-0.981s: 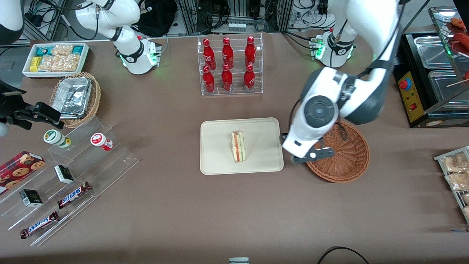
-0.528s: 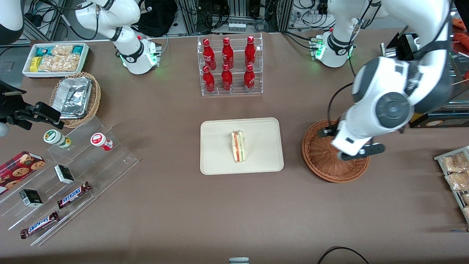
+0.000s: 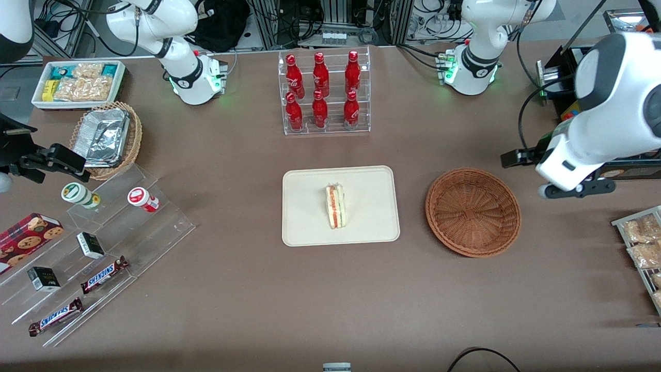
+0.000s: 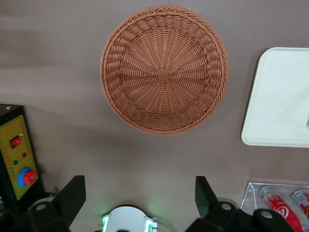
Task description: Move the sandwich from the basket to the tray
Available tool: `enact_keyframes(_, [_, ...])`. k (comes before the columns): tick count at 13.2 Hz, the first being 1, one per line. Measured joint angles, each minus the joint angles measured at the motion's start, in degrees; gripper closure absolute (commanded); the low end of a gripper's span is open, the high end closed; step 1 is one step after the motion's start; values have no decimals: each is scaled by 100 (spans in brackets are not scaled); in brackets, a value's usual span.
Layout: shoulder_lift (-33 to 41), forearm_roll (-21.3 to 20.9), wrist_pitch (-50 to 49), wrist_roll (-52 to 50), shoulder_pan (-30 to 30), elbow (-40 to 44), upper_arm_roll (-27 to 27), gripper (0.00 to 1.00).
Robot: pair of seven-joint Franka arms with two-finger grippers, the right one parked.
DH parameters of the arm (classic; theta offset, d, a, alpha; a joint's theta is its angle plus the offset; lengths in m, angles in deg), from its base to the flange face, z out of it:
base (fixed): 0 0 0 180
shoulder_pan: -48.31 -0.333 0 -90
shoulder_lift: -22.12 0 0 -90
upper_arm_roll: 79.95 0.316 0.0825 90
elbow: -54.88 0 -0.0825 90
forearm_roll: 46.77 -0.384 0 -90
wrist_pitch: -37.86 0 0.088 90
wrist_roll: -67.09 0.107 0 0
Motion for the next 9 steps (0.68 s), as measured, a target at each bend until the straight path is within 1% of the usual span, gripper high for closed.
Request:
enact_keyframes(4, [410,-1,-526,430,-132,63,30,0])
enact_keyframes(9, [641,-1,-585,962,-148,147,422,0])
